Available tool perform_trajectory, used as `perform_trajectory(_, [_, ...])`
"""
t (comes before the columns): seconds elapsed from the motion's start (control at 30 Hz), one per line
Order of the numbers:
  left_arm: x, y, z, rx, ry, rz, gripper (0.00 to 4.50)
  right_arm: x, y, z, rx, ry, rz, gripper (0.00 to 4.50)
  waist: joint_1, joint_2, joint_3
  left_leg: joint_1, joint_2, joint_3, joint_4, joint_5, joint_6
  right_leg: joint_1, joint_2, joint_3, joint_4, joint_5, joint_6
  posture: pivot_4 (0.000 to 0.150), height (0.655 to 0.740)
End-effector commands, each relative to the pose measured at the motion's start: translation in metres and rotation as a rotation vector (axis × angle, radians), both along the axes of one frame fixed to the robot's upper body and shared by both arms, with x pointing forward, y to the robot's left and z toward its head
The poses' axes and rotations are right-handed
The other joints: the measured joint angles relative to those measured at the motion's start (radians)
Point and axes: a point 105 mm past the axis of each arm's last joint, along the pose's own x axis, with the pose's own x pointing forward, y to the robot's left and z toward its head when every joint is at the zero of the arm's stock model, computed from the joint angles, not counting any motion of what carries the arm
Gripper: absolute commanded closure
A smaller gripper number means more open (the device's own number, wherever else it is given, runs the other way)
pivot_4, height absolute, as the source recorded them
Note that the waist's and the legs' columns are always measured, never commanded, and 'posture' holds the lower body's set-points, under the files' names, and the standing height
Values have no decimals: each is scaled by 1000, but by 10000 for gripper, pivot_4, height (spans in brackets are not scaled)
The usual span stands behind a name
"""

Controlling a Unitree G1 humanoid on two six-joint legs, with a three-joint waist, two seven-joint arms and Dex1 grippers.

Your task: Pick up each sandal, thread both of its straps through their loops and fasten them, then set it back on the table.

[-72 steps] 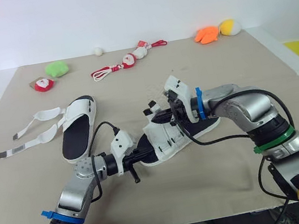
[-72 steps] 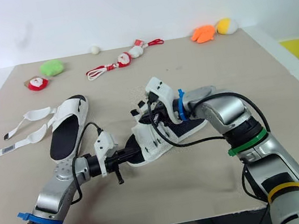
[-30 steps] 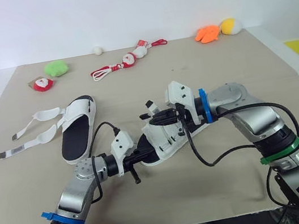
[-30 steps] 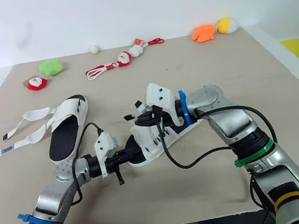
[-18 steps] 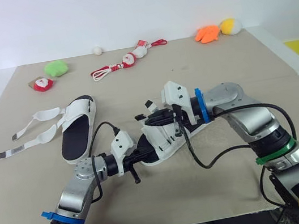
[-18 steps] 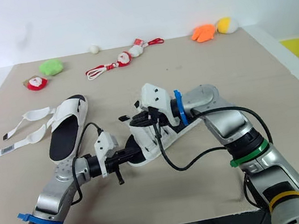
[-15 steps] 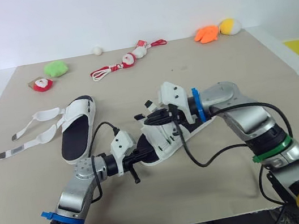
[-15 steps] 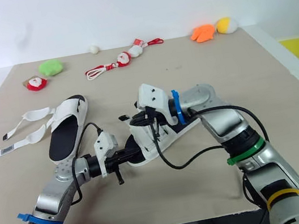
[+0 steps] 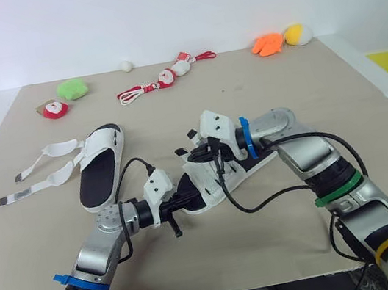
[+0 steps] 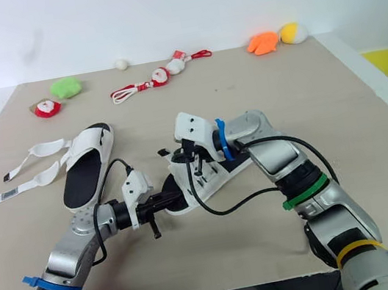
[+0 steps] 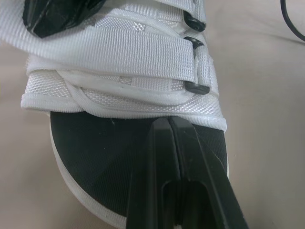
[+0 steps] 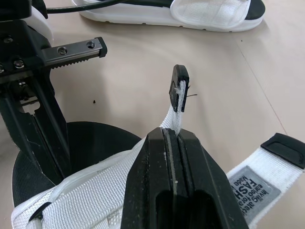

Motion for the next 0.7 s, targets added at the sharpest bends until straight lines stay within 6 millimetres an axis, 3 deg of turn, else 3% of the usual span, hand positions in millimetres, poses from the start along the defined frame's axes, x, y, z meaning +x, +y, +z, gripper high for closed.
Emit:
perform_trajectory(0.03, [-11, 3, -37, 84, 134, -1, 45000, 12, 1, 18, -12, -87, -54, 44244, 0, 0, 0, 0, 0, 0, 0, 0, 0, 0, 0, 0, 0, 0, 0, 1500, 7400])
perform_trajectory(0.5, [-10, 1, -36, 69, 133, -1, 45000, 19, 3, 18, -80, -207, -92, 44244, -3, 0, 0, 1, 0, 0, 0, 2, 1, 0, 0, 0, 0, 2, -1, 1500, 7400])
perform_trajectory(0.6, [-11, 1, -35, 66, 133, -2, 45000, 18, 6, 24, -76, -250, -80, 34017, -5, 0, 0, 1, 0, 0, 0, 2, 1, 0, 0, 0, 0, 3, -1, 1500, 7400])
perform_trajectory(0.7, [-10, 1, -35, 64, 133, -2, 45000, 18, 8, 25, -73, -271, -71, 20592, -5, 0, 0, 1, 0, 0, 0, 2, 1, 0, 0, 0, 0, 2, -2, 1500, 7400])
